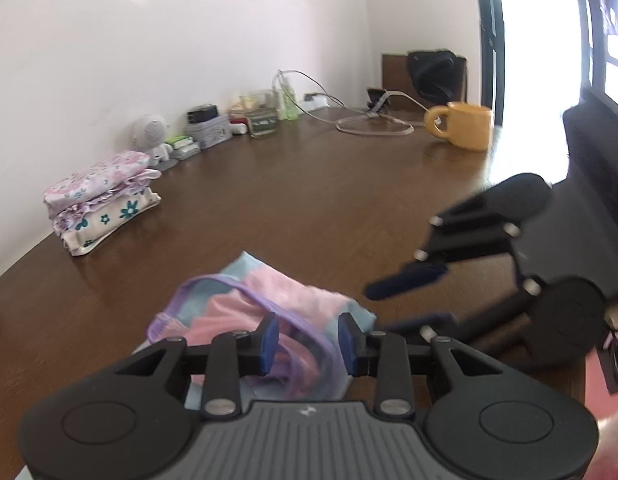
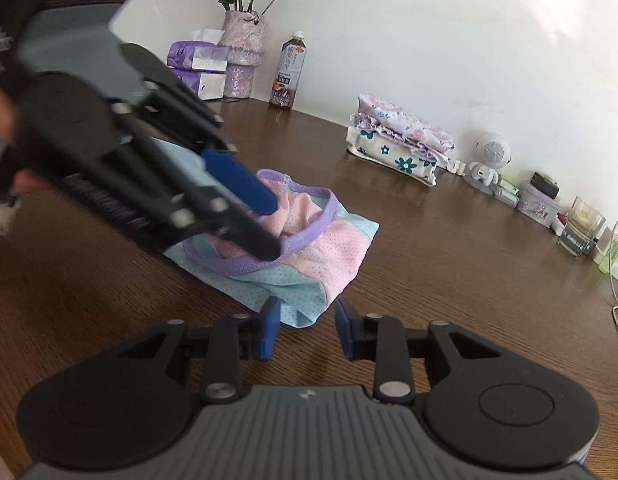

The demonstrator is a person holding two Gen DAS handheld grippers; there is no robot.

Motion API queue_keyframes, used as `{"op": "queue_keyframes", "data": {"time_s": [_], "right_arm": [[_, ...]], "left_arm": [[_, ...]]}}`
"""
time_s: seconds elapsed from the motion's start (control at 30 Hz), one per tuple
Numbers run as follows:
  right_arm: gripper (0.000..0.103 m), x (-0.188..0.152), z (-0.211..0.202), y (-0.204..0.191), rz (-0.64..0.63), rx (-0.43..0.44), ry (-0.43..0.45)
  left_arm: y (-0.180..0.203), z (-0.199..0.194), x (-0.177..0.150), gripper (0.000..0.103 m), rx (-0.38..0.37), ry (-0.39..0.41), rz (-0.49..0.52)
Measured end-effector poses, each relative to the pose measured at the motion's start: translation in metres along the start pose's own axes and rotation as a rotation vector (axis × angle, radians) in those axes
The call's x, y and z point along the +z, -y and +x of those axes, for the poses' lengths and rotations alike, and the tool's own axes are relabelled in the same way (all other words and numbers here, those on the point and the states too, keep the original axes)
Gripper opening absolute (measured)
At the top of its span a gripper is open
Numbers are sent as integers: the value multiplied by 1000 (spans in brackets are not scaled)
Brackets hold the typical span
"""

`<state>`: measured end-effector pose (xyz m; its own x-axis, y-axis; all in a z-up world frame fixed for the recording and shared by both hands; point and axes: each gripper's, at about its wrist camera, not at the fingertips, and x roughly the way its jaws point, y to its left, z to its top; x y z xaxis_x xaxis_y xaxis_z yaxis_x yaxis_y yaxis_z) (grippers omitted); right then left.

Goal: Fold clothes

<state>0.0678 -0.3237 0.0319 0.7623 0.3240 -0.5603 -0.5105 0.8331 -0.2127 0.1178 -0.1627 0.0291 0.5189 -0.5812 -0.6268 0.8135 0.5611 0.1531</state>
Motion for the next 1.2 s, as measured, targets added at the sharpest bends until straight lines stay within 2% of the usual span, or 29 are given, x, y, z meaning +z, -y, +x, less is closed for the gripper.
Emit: {"op": "queue_keyframes", "data": {"time_s": [0.1, 0.17, 0.2, 0.23, 0.4, 0.47, 0.53, 0.63, 0.8, 0.87, 0.9, 0.93, 1.1, 1.2], "right_arm": [[3, -1, 4, 0, -13, 9, -20], [2, -4, 3, -2, -45, -4, -26], [1, -5, 1, -3, -59, -9, -28], [0, -6, -1, -4, -73, -19, -30], [0, -10, -2, -3, -129, -77, -47], [0, -9, -5, 0, -105, -61, -30], [6, -7, -9, 3, -78, -34, -4], [14, -3, -13, 1, -62, 3, 34], [16, -6, -1, -1, -79, -6, 14], [12, -5, -2, -1, -91, 2, 27], [2, -4, -3, -2, -104, 1, 26], [1, -3, -4, -3, -116, 0, 26], [0, -4, -9, -2, -160, -15, 11], [0, -7, -7, -2, -169, -10, -11]], "left_arm": [[5, 6, -2, 31, 5, -29, 6], [4, 11, -3, 23, 3, -38, -18], [2, 13, -2, 12, 2, -39, -34], [0, 15, -2, 7, -1, -40, -55], [-11, 12, -4, 6, -34, -27, -159], [-11, 9, -4, 7, -54, -21, -187], [-12, 5, -5, 7, -71, -16, -211], [-13, 7, -4, 7, -44, -24, -206], [-9, 8, -3, 14, -40, -48, -191], [-5, 10, -2, 14, -26, -57, -161], [-4, 11, -2, 7, -21, -62, -150], [-3, 11, -2, 3, -19, -60, -150], [-18, -3, 1, 3, -86, -3, -249], [-19, -1, -1, 2, -100, -19, -252]]}}
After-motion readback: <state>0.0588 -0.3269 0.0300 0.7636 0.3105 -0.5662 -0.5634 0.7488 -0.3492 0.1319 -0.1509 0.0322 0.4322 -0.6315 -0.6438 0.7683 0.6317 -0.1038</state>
